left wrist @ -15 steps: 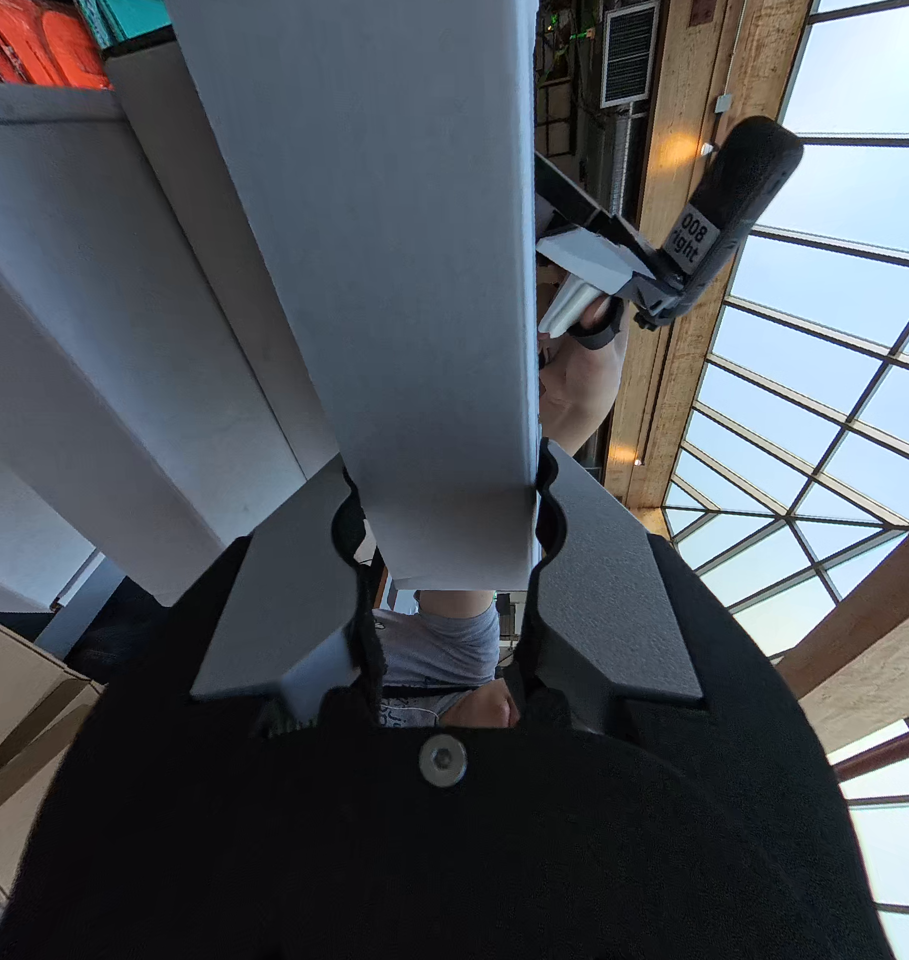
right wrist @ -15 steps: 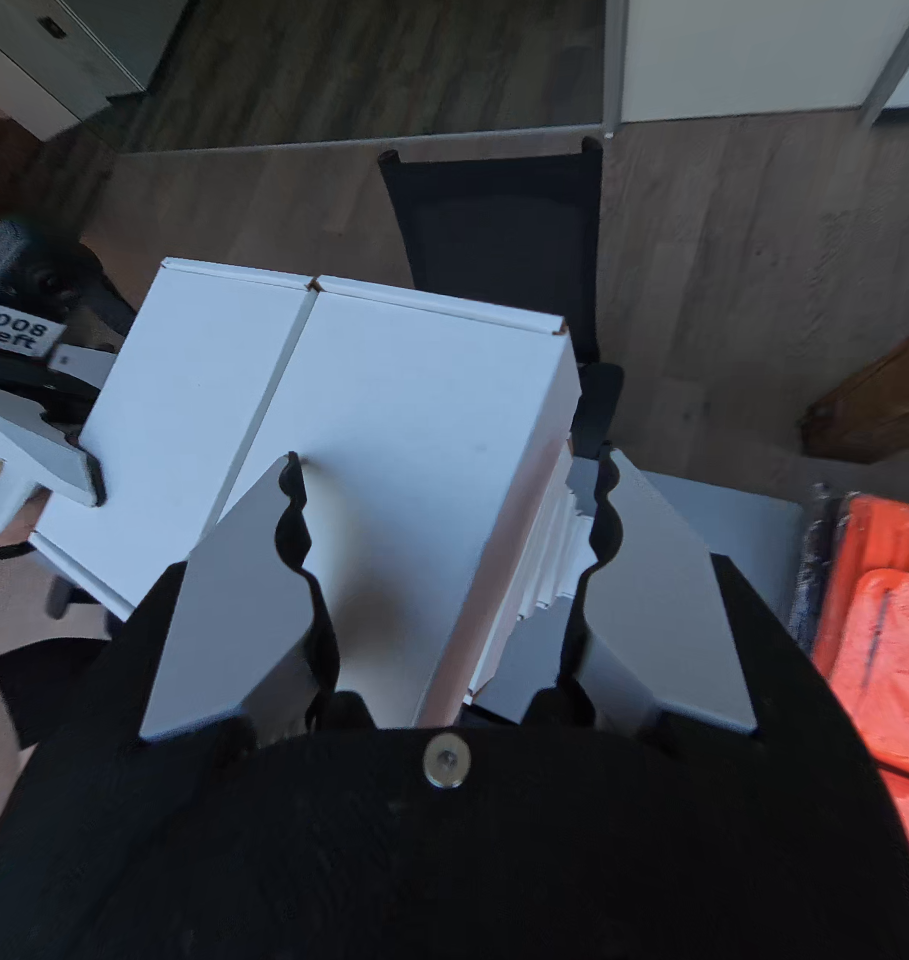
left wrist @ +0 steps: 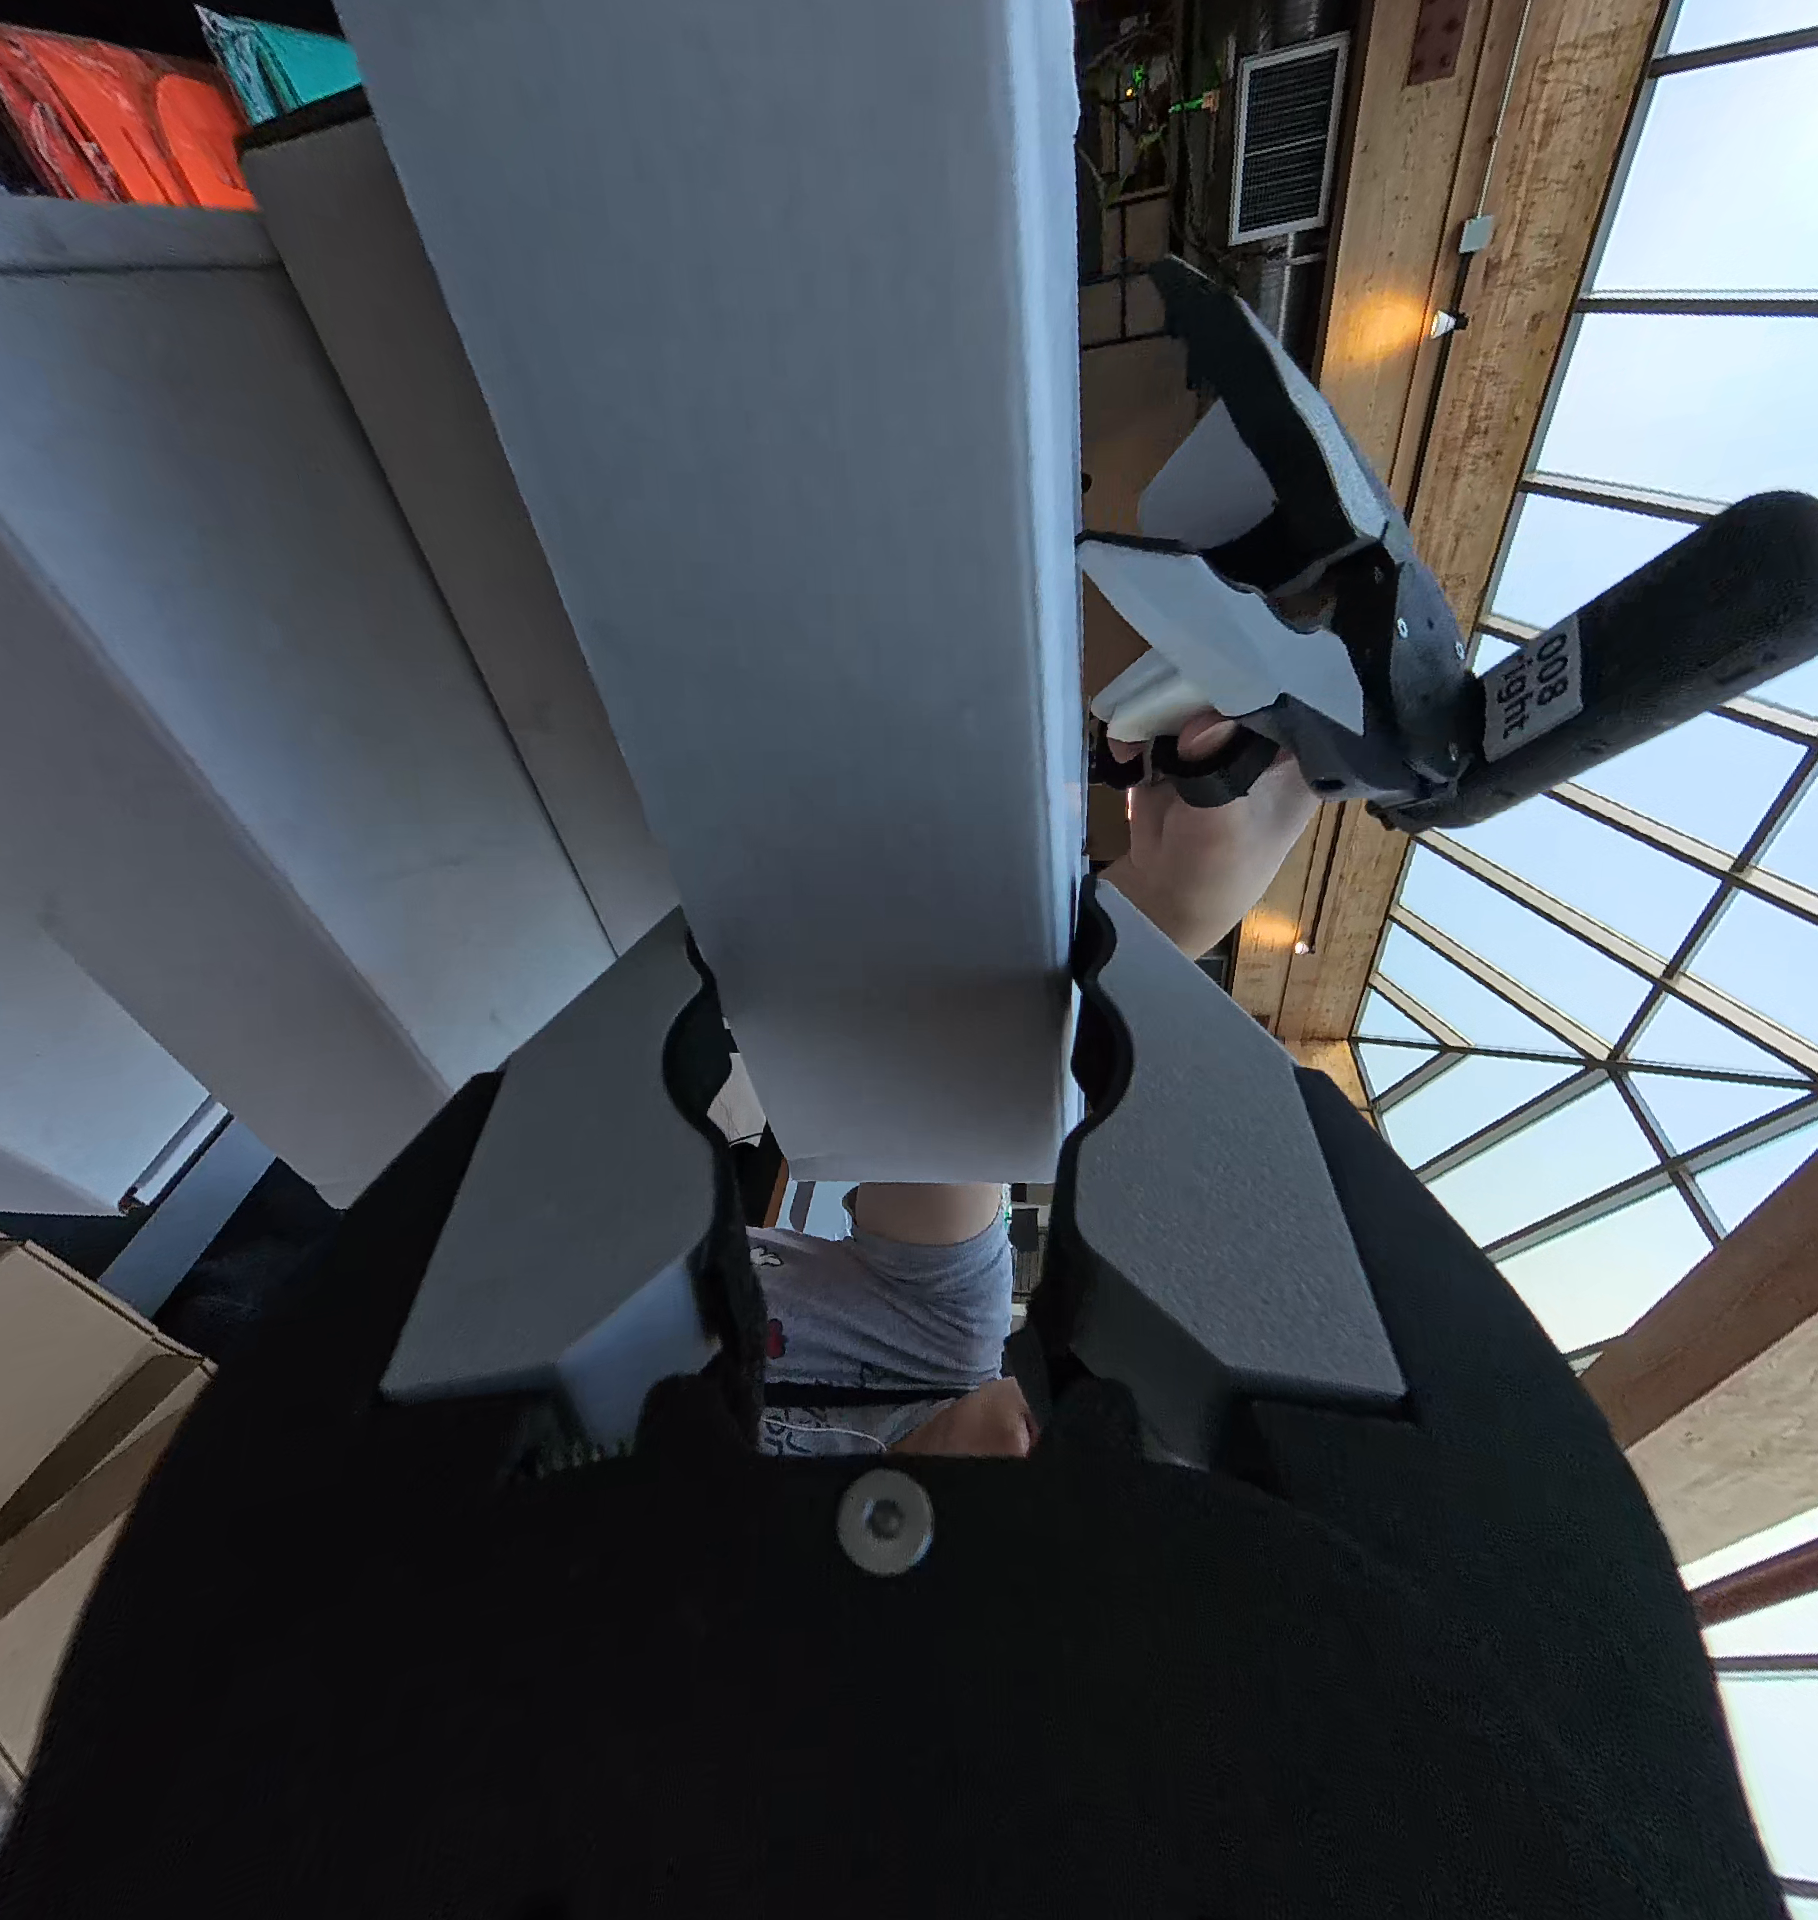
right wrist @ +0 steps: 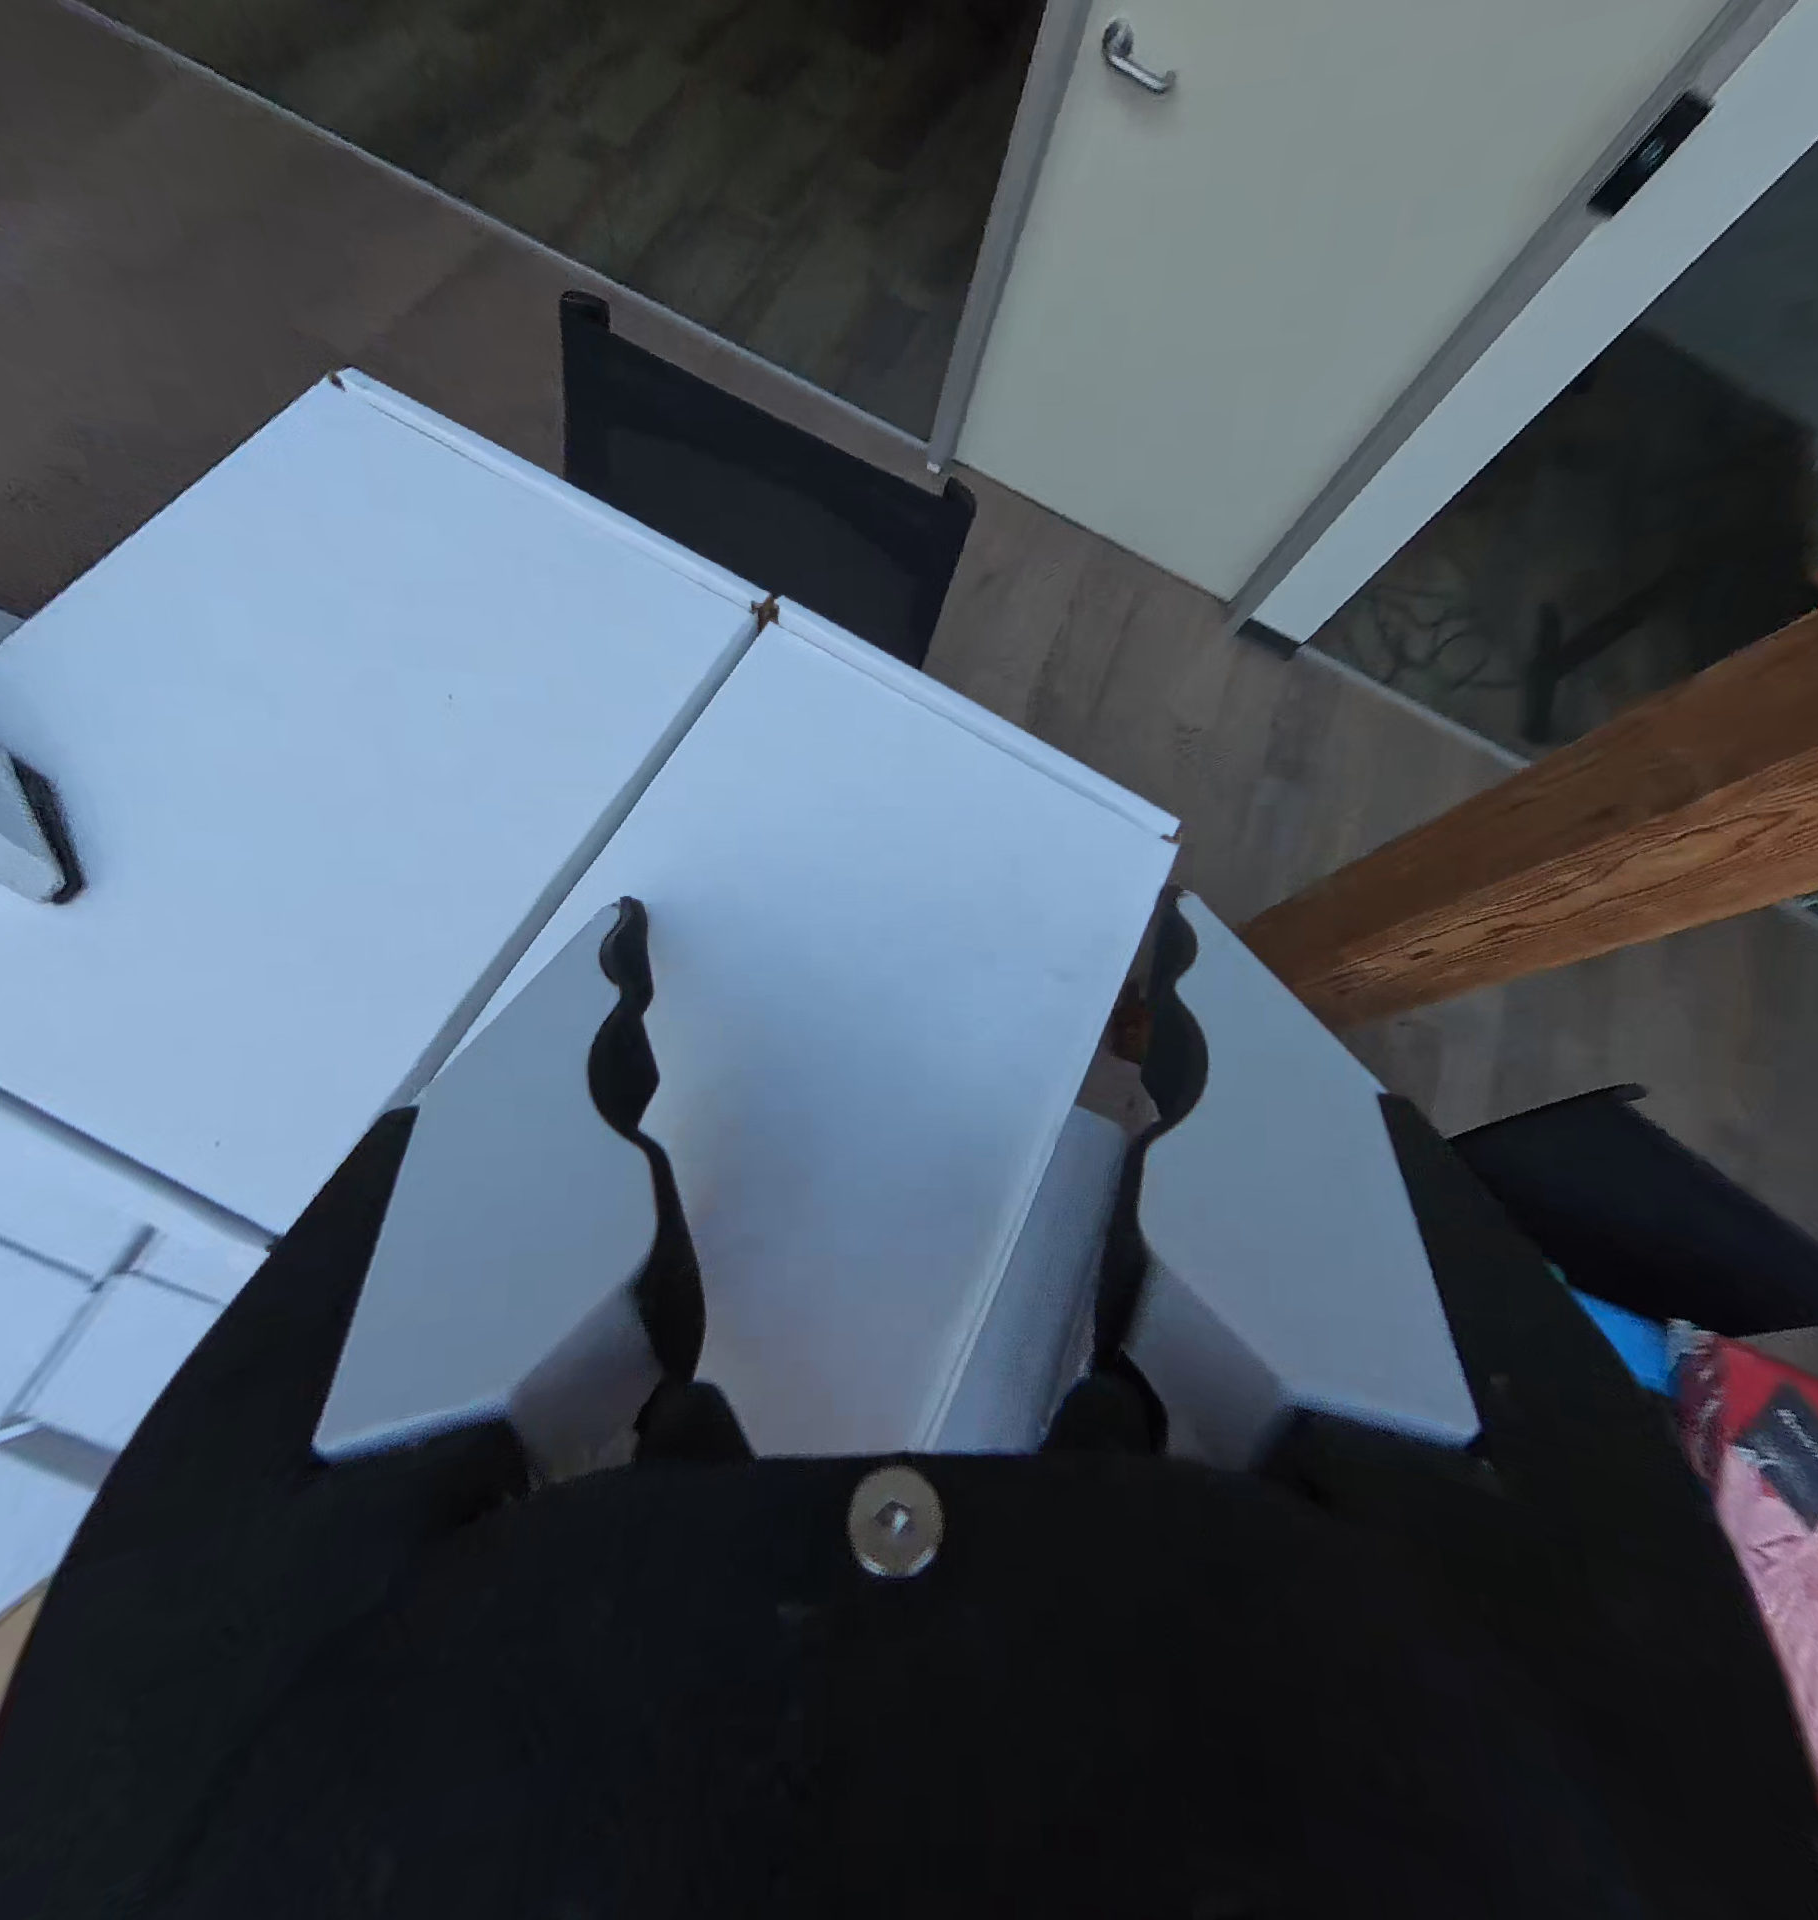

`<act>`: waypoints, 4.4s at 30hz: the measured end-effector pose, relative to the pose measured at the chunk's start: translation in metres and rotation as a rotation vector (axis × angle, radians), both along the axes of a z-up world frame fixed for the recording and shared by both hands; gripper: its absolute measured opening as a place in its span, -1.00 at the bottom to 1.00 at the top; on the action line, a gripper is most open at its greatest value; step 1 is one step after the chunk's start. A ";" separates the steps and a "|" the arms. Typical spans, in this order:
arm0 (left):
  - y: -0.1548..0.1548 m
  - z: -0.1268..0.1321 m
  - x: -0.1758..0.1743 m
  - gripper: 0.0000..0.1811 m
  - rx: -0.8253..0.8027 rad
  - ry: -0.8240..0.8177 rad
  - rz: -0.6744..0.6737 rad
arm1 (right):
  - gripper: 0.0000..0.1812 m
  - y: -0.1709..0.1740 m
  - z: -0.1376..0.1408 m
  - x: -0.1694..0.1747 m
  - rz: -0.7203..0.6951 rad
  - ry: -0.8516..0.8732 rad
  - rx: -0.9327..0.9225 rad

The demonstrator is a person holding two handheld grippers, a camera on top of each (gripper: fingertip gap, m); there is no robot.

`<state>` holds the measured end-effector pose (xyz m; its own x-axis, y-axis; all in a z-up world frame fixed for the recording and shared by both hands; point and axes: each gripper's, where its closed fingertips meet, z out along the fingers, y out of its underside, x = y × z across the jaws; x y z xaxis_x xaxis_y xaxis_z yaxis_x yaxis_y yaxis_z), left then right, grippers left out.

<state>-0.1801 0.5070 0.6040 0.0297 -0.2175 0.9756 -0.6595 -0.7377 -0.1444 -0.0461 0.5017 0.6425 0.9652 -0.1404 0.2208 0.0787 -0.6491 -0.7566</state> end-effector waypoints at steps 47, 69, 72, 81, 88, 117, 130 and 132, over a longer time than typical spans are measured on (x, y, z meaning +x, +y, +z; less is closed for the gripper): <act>0.038 0.026 -0.022 -0.10 0.122 -0.151 0.238 | -0.49 0.005 -0.009 -0.080 0.089 0.221 -0.047; 0.017 -0.449 -0.398 -0.01 0.815 0.127 0.657 | -0.48 -0.004 -0.009 -0.076 0.084 0.234 -0.022; -0.003 -0.508 -0.431 0.14 0.885 0.296 0.581 | -0.48 -0.004 -0.009 -0.076 0.084 0.241 -0.015; -0.020 -0.611 -0.491 0.28 0.740 0.622 0.671 | -0.48 -0.007 -0.009 -0.073 0.081 0.251 -0.007; -0.065 -0.637 -0.507 -0.06 0.549 0.628 0.686 | -0.49 -0.007 -0.009 -0.069 0.076 0.267 0.001; -0.090 -0.653 -0.500 0.71 1.281 0.773 -0.430 | -0.48 -0.004 -0.010 -0.070 0.074 0.266 0.000; -0.102 -0.638 -0.513 0.44 1.062 0.806 -0.402 | -0.49 -0.002 -0.010 -0.072 0.082 0.261 0.002; -0.099 -0.622 -0.513 0.44 1.026 0.798 -0.325 | -0.49 -0.002 -0.010 -0.072 0.086 0.261 0.002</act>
